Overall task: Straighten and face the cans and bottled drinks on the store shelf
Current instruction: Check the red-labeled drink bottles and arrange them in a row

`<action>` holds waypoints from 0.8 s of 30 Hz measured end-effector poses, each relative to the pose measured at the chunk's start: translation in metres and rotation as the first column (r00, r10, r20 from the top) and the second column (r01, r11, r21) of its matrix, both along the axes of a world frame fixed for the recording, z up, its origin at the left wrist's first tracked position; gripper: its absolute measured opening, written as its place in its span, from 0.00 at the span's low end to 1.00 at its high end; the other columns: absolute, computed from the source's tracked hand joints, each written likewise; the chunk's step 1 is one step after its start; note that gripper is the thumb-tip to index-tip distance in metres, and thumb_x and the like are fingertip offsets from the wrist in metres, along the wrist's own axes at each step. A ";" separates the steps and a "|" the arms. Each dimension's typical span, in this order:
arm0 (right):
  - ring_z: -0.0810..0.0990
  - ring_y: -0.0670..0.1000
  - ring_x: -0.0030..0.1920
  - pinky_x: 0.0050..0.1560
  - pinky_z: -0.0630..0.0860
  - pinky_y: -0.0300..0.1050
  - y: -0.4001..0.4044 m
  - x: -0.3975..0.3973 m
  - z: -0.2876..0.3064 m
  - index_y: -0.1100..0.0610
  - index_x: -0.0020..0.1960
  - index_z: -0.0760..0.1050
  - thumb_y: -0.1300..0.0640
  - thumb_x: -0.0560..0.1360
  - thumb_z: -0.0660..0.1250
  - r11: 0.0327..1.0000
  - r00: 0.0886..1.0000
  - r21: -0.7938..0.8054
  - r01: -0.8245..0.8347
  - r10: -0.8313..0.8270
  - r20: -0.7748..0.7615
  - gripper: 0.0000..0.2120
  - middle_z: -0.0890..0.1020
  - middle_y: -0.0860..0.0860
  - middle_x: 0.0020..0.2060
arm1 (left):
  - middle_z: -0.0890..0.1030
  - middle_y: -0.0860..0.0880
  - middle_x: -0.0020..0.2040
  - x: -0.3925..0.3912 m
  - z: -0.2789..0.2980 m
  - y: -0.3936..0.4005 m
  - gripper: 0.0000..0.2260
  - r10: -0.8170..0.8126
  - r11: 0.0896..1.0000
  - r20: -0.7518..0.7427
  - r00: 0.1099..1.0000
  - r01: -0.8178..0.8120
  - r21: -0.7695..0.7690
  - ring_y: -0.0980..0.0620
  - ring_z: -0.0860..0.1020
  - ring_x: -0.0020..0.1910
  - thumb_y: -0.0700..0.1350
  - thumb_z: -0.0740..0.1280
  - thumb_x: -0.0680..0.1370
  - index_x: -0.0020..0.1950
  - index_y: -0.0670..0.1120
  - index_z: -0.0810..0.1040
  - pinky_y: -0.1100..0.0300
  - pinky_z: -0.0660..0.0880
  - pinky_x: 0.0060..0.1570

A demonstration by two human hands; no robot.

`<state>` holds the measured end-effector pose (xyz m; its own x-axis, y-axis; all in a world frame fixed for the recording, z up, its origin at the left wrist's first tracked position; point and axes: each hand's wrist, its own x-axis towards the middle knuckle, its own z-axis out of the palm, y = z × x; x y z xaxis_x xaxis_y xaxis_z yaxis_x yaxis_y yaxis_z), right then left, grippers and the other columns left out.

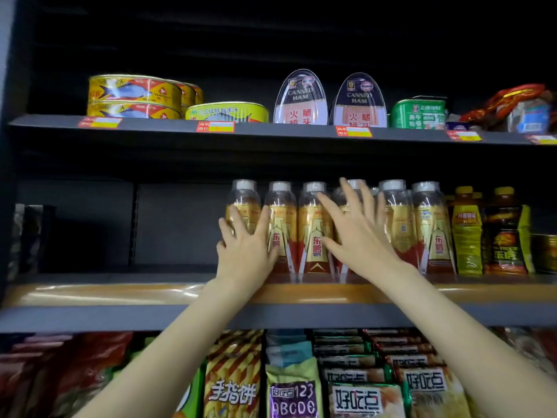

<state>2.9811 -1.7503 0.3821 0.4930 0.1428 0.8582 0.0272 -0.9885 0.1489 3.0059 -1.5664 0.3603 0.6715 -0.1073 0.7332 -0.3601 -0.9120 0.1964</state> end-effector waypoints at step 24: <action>0.52 0.58 0.75 0.72 0.50 0.60 -0.054 -0.017 -0.030 0.50 0.74 0.58 0.45 0.70 0.71 0.966 0.995 0.249 0.070 -0.086 0.052 0.37 0.57 0.54 0.75 | 0.47 0.52 0.78 -0.012 -0.020 -0.055 0.23 -0.094 0.968 -0.014 0.995 0.095 0.231 0.42 0.39 0.75 0.60 0.43 0.80 0.75 0.62 0.47 0.40 0.47 0.72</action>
<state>2.9644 -1.8040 0.3525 0.4387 -0.1137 0.8914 -0.0531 -0.9935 -0.1006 2.9944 -1.6218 0.3405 0.6524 -0.3364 0.6792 -0.4467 -0.8946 -0.0141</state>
